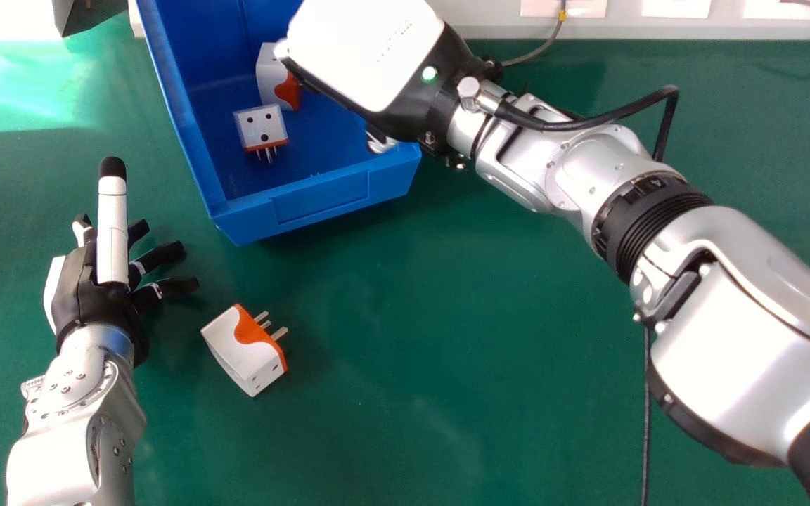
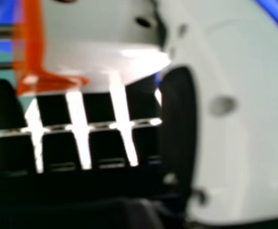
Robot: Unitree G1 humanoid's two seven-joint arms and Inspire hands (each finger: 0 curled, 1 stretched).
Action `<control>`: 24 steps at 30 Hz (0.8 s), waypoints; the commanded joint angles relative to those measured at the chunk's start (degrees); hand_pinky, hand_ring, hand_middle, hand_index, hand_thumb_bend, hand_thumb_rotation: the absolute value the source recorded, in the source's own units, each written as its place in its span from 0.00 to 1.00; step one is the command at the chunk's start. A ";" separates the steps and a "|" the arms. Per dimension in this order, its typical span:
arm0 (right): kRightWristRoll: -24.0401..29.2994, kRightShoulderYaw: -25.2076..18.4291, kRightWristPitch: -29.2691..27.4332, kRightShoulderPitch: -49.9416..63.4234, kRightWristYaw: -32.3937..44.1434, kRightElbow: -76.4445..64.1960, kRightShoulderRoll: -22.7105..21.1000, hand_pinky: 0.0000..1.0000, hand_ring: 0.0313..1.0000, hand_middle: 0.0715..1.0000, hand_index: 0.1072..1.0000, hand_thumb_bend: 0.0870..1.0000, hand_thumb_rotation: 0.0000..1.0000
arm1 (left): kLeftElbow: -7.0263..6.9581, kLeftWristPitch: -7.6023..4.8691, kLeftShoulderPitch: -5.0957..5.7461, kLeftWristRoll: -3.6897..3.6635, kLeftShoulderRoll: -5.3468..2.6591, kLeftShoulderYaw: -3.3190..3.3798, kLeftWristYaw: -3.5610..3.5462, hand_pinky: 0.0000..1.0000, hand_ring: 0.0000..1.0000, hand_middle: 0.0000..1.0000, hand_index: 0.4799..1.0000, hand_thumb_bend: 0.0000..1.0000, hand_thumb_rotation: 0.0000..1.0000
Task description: Pick all objects and put in blue box
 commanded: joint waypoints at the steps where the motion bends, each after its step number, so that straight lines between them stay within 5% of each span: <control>1: 0.44 -0.08 1.23 -4.29 0.32 -0.18 -0.79 0.35 0.47 0.49 0.44 0.45 0.00 | 0.92 1.87 1.52 0.04 -1.37 -1.13 -0.08 0.65 0.75 0.90 0.99 0.83 0.92; 18: 1.29 -0.45 0.87 -6.78 -2.49 -0.15 1.04 0.37 0.50 0.49 0.40 0.45 0.00 | 1.38 1.49 1.50 -0.15 -1.47 -1.13 -0.41 0.65 0.75 0.89 0.99 0.84 0.92; 24: 1.94 -1.16 0.90 -7.23 -2.12 -0.19 1.44 0.36 0.49 0.49 0.40 0.45 0.00 | -0.03 2.10 2.03 -0.05 -1.58 -1.43 -0.29 0.65 0.75 0.89 0.99 0.84 0.92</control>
